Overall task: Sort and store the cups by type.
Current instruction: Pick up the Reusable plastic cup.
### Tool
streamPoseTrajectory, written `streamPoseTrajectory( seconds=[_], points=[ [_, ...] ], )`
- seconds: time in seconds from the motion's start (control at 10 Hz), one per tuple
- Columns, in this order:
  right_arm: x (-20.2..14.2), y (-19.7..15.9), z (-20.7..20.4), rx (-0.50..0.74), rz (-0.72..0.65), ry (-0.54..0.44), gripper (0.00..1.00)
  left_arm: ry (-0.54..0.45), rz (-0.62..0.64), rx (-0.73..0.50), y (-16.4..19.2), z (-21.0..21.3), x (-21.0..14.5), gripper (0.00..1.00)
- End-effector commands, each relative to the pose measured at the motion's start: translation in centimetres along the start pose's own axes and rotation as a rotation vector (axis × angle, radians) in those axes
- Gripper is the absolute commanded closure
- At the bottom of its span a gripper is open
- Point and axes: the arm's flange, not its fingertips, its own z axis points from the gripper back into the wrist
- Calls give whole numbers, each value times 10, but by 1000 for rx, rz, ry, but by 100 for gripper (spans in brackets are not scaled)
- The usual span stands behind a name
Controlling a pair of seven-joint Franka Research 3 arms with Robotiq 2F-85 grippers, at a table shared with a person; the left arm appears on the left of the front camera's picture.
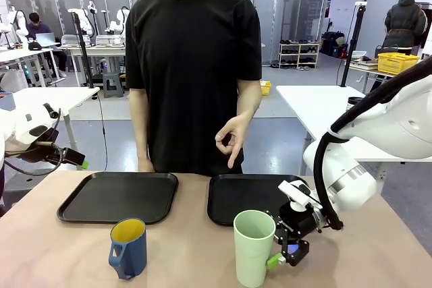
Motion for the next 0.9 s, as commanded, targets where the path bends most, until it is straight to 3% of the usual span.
streamPoseTrajectory(
  seconds=[0.0, 0.8],
  points=[
    [-10, 2, -10, 1, 62, -20, 0, -2, -7, 3, -1, 2, 0, 0],
    [-14, 3, -36, 64, 60, -84, 0, -2, -7, 3, -1, 2, 0, 0]
  ],
)
